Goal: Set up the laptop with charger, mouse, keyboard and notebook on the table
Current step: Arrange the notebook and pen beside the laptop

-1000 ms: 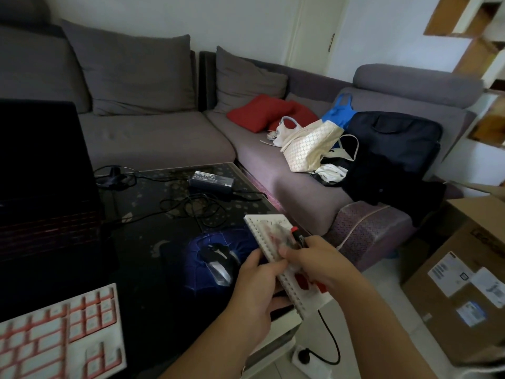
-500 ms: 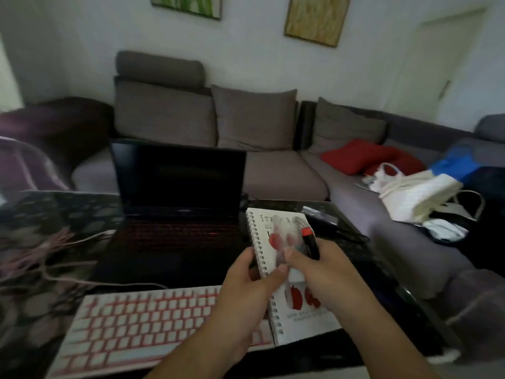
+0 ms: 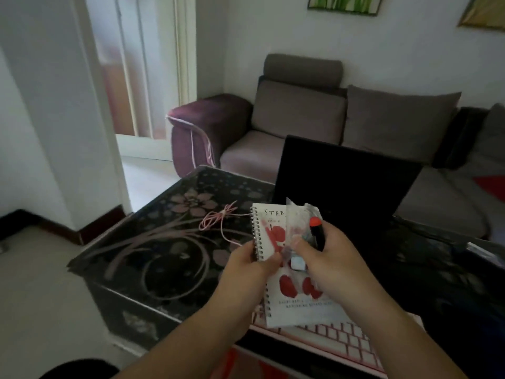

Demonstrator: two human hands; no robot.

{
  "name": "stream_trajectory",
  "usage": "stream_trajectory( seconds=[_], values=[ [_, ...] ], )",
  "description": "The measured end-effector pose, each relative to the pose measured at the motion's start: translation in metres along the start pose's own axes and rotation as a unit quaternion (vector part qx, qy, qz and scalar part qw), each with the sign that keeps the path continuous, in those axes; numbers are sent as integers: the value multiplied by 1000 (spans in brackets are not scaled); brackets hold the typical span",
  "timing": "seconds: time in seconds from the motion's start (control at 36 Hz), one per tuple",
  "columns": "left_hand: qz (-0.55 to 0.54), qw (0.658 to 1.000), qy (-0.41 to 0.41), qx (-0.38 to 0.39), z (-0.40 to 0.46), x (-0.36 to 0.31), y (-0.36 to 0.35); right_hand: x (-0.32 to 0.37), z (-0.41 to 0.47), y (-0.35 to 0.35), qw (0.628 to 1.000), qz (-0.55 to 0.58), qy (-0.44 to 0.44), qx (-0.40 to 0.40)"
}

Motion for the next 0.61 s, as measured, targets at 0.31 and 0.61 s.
stream_trajectory(
  seconds=[0.31,0.61],
  values=[
    [161,984,38,-66,23,-18,113,22,56,-116,995,-9,-63,77],
    [357,915,175,-68,35,5,215,5,68,-231,972,33,-151,179]
  ],
)
Point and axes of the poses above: each hand's wrist, its own z-axis towards the middle knuckle, its own y-axis out of the back of the hand, x = y × z, the point moved 9 cm from there along z, towards the middle knuckle, and after that the axes turned 2 degrees about x, right-handed, at the moved point
